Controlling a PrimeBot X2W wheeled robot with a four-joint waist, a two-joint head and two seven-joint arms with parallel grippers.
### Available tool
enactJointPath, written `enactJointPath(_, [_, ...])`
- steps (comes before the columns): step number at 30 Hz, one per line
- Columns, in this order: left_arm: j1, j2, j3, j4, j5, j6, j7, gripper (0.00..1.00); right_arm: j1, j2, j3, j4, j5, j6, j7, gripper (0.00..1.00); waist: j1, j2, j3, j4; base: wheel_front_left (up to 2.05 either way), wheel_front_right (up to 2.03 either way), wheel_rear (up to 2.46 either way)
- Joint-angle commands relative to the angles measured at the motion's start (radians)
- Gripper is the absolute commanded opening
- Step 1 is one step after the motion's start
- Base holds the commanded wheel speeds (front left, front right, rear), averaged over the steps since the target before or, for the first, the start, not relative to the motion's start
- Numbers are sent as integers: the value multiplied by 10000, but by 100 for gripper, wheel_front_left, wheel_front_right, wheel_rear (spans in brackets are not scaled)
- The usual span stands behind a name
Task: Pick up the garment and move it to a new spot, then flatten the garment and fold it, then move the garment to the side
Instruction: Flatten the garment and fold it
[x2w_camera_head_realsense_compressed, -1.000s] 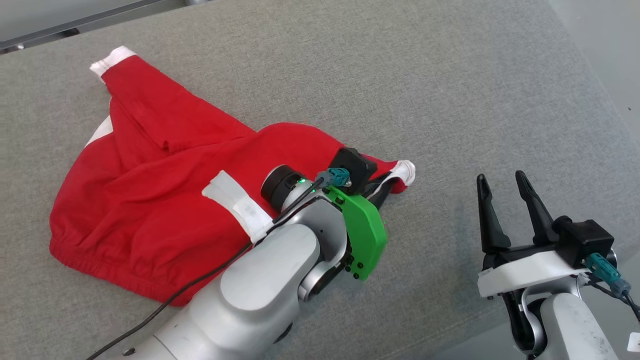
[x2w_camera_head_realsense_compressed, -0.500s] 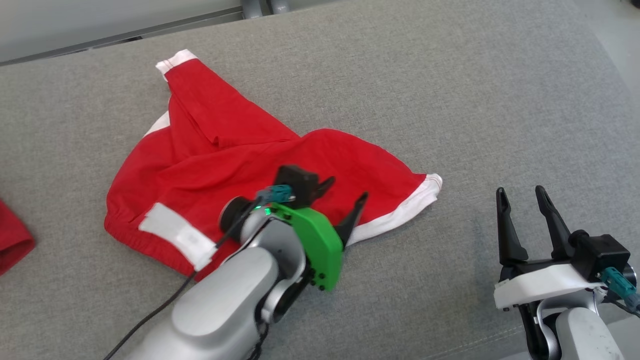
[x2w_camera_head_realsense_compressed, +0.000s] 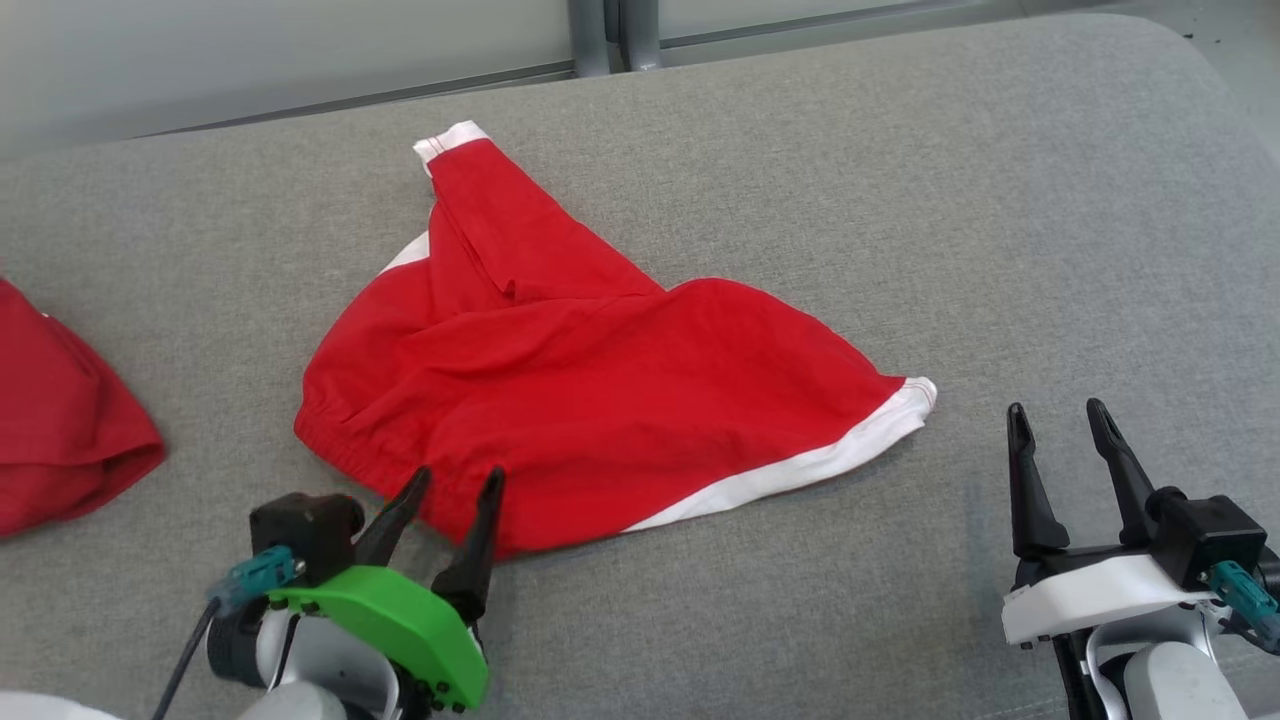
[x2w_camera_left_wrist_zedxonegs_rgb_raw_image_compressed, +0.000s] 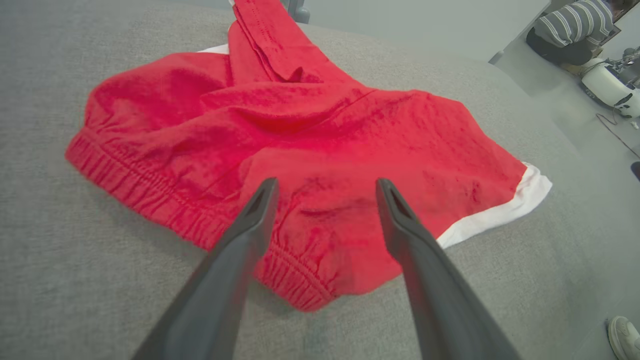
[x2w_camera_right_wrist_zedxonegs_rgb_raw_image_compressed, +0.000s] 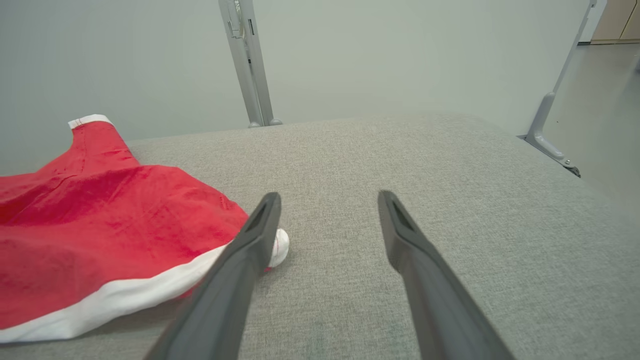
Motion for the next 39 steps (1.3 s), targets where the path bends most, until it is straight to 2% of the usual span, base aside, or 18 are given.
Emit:
enactJointPath(1, [452, 263, 166, -377, -118, 212, -106, 100, 70, -30, -6, -49, -80, 1, -33, 100, 0, 75, -64, 172, 0, 0, 0])
enactJointPath(5, [1000, 514, 367, -783, -456, 380, -97, 100, 77, -30, 16, -86, -219, 1, -35, 100, 0, 75, -6, 321, 0, 0, 0])
enactJointPath(11, [748, 84, 362, -772, -772, 47, -92, 100, -173, -30, 110, -120, -314, 1, -33, 100, 0, 75, 228, 381, 0, 0, 0])
enactJointPath(17, [415, -139, 354, 70, -775, 68, -15, 100, -306, -36, 241, -119, -308, 1, -33, 100, 0, 75, 471, 219, 0, 0, 0])
enactJointPath(21, [600, -43, 574, 181, -830, 114, -263, 100, -264, -31, 155, -136, -269, 1, -35, 100, 0, 75, 547, 78, 0, 0, 0])
enactJointPath(27, [1495, 386, 1094, -566, -1162, 484, -566, 100, -92, -30, -32, -207, -228, 1, -33, 100, 0, 75, 603, 68, 0, 0, 0])
enactJointPath(30, [1678, 499, 912, -812, -1231, 396, -339, 100, -156, -28, -9, -174, -227, 1, -35, 100, 0, 75, 670, 124, 0, 0, 0])
enactJointPath(39, [894, -187, 468, -459, -1178, 23, -68, 100, -531, -34, 214, -91, -170, 1, -34, 100, 0, 75, 730, 47, 0, 0, 0])
